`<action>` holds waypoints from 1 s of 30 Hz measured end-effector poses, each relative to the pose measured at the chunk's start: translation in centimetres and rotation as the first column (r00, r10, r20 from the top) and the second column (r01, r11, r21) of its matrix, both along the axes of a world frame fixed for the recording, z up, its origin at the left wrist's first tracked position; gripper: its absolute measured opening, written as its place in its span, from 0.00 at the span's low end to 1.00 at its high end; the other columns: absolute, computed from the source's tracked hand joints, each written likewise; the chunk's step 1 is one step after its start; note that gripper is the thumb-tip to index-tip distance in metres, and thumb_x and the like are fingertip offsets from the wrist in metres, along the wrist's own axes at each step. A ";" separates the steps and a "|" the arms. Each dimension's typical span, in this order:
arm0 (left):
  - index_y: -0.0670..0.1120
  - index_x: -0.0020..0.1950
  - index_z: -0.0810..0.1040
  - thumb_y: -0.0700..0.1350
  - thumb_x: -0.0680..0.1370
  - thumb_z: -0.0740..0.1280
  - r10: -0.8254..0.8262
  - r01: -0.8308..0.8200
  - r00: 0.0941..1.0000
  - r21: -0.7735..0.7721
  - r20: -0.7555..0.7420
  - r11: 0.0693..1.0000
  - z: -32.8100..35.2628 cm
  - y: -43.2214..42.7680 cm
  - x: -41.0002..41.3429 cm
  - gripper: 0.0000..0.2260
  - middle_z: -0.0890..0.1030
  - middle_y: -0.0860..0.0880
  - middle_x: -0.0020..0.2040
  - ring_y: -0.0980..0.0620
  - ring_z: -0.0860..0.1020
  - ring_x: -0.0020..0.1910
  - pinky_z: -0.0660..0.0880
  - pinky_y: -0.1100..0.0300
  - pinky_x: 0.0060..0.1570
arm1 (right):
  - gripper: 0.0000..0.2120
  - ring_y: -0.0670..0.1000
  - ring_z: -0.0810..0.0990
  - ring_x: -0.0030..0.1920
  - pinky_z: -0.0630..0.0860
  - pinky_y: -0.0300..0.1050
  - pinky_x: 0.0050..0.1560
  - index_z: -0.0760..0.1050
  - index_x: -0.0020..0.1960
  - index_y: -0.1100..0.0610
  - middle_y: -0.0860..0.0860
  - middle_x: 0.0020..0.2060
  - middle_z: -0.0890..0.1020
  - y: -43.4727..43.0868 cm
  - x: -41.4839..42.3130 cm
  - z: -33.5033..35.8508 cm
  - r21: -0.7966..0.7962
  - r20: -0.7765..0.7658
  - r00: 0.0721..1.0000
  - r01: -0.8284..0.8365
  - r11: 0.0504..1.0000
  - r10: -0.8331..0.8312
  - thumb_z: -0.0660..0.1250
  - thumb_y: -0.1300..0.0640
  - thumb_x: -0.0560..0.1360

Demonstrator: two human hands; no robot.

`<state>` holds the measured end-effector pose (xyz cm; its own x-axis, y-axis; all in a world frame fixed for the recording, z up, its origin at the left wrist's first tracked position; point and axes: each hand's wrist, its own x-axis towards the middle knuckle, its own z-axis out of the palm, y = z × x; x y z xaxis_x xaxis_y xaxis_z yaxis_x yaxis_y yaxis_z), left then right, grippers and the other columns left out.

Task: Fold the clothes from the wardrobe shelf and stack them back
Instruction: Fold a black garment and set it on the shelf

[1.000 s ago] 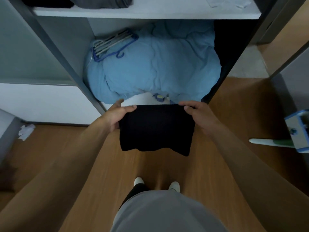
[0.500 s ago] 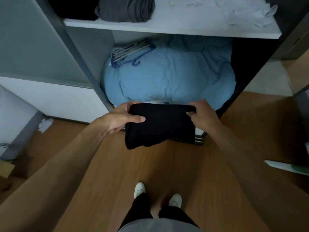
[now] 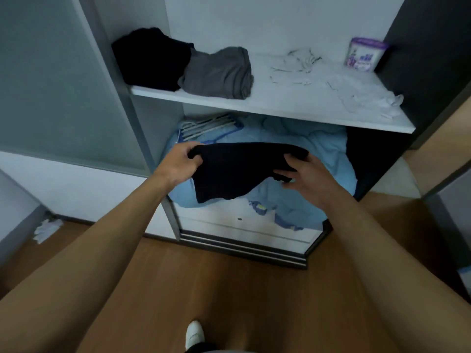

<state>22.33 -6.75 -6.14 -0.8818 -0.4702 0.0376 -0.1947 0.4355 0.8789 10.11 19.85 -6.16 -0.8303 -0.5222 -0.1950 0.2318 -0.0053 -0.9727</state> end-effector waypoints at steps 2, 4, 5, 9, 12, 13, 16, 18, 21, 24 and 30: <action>0.53 0.49 0.79 0.42 0.83 0.62 0.064 -0.050 0.995 0.186 -0.075 0.981 0.5 -2.4 -0.4 0.08 0.82 0.52 0.45 0.60 0.81 0.41 0.79 0.65 0.33 | 0.05 0.55 0.84 0.54 0.73 0.56 0.58 0.80 0.52 0.48 0.48 0.49 0.86 -2.7 -0.4 1.7 -0.111 -0.014 0.999 0.048 0.993 -0.050 0.66 0.57 0.80; 0.52 0.51 0.79 0.52 0.85 0.59 0.125 -0.069 0.989 0.481 -0.085 0.874 1.0 -4.3 -0.8 0.11 0.82 0.51 0.52 0.52 0.82 0.49 0.82 0.57 0.35 | 0.08 0.55 0.82 0.49 0.73 0.56 0.57 0.81 0.49 0.51 0.50 0.45 0.86 -5.4 -0.9 3.1 -0.247 -0.024 0.994 0.100 0.964 -0.110 0.65 0.61 0.79; 0.51 0.53 0.80 0.56 0.85 0.56 0.145 -0.067 0.987 0.626 -0.075 0.777 1.1 -5.1 -1.0 0.15 0.81 0.50 0.56 0.48 0.82 0.51 0.82 0.53 0.36 | 0.08 0.54 0.82 0.48 0.74 0.55 0.57 0.80 0.48 0.53 0.51 0.45 0.85 -6.7 -1.1 3.8 -0.311 -0.026 0.991 0.119 0.943 -0.133 0.64 0.63 0.79; 0.46 0.70 0.73 0.64 0.82 0.53 0.111 -0.002 0.993 0.933 -0.041 0.359 0.9 -7.4 -2.6 0.27 0.72 0.46 0.69 0.41 0.74 0.67 0.80 0.43 0.46 | 0.09 0.52 0.82 0.48 0.79 0.47 0.54 0.80 0.49 0.58 0.53 0.45 0.84 -11.3 -1.1 5.9 -0.435 -0.075 0.984 0.115 0.893 -0.163 0.62 0.67 0.79; 0.44 0.68 0.75 0.61 0.80 0.63 0.075 0.051 0.995 0.967 -0.072 0.249 0.8 -8.4 -3.4 0.25 0.74 0.43 0.68 0.42 0.75 0.67 0.79 0.47 0.50 | 0.13 0.49 0.82 0.45 0.79 0.43 0.49 0.83 0.44 0.56 0.51 0.42 0.84 -13.7 -1.2 6.7 -0.464 -0.098 0.979 0.114 0.878 -0.179 0.62 0.67 0.79; 0.42 0.62 0.80 0.58 0.80 0.65 0.047 0.064 0.996 0.973 -0.076 0.221 0.6 -8.5 -3.7 0.22 0.79 0.41 0.62 0.42 0.80 0.60 0.81 0.47 0.48 | 0.14 0.49 0.82 0.45 0.79 0.42 0.48 0.83 0.43 0.56 0.51 0.41 0.84 -14.5 -1.3 6.9 -0.476 -0.096 0.978 0.119 0.871 -0.186 0.62 0.68 0.79; 0.43 0.59 0.82 0.59 0.78 0.66 -0.095 0.029 0.995 0.993 -0.018 0.116 -1.2 -7.9 -4.1 0.21 0.83 0.39 0.57 0.38 0.83 0.54 0.80 0.41 0.54 | 0.13 0.49 0.81 0.43 0.79 0.42 0.46 0.82 0.42 0.57 0.51 0.39 0.83 -16.7 -2.0 7.6 -0.471 -0.125 0.974 0.109 0.875 -0.188 0.62 0.69 0.79; 0.45 0.67 0.78 0.63 0.76 0.68 -0.189 0.038 0.981 0.999 -0.038 -0.003 -2.5 -7.5 -4.6 0.28 0.80 0.37 0.65 0.35 0.78 0.64 0.72 0.36 0.64 | 0.12 0.49 0.81 0.42 0.78 0.42 0.46 0.82 0.43 0.58 0.53 0.40 0.82 -18.0 -2.6 8.0 -0.456 -0.159 0.975 0.066 0.888 -0.155 0.63 0.68 0.78; 0.45 0.72 0.75 0.64 0.76 0.68 -0.205 0.137 0.964 0.976 -0.171 -0.171 -2.1 -7.6 -6.3 0.32 0.74 0.36 0.70 0.31 0.73 0.68 0.71 0.33 0.64 | 0.08 0.54 0.79 0.48 0.77 0.43 0.50 0.78 0.52 0.66 0.59 0.47 0.79 -19.6 -4.1 8.7 -0.463 -0.189 0.978 -0.009 0.887 -0.088 0.65 0.66 0.74; 0.44 0.66 0.78 0.59 0.79 0.65 -0.067 0.174 0.982 0.984 -0.176 -0.035 0.3 -9.1 -9.4 0.24 0.80 0.38 0.63 0.35 0.81 0.58 0.81 0.44 0.49 | 0.17 0.56 0.78 0.52 0.77 0.41 0.50 0.76 0.57 0.69 0.61 0.52 0.78 -20.5 -6.5 9.7 -0.503 -0.180 0.983 -0.067 0.862 -0.028 0.63 0.63 0.70; 0.42 0.54 0.83 0.49 0.79 0.70 0.156 0.113 0.971 0.925 -0.180 0.363 5.6 -13.7 -15.5 0.11 0.86 0.41 0.49 0.44 0.86 0.44 0.82 0.51 0.38 | 0.15 0.60 0.79 0.62 0.76 0.50 0.63 0.84 0.43 0.64 0.60 0.59 0.82 -20.1 -13.8 11.5 -0.616 -0.120 0.988 -0.150 0.774 0.096 0.60 0.60 0.68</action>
<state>6.87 -20.45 -0.55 -0.9017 -0.3429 -0.2632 0.0448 -0.6797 0.7321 -3.67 -0.20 5.36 -0.7485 -0.6060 0.2692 0.1972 -0.5910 -0.7822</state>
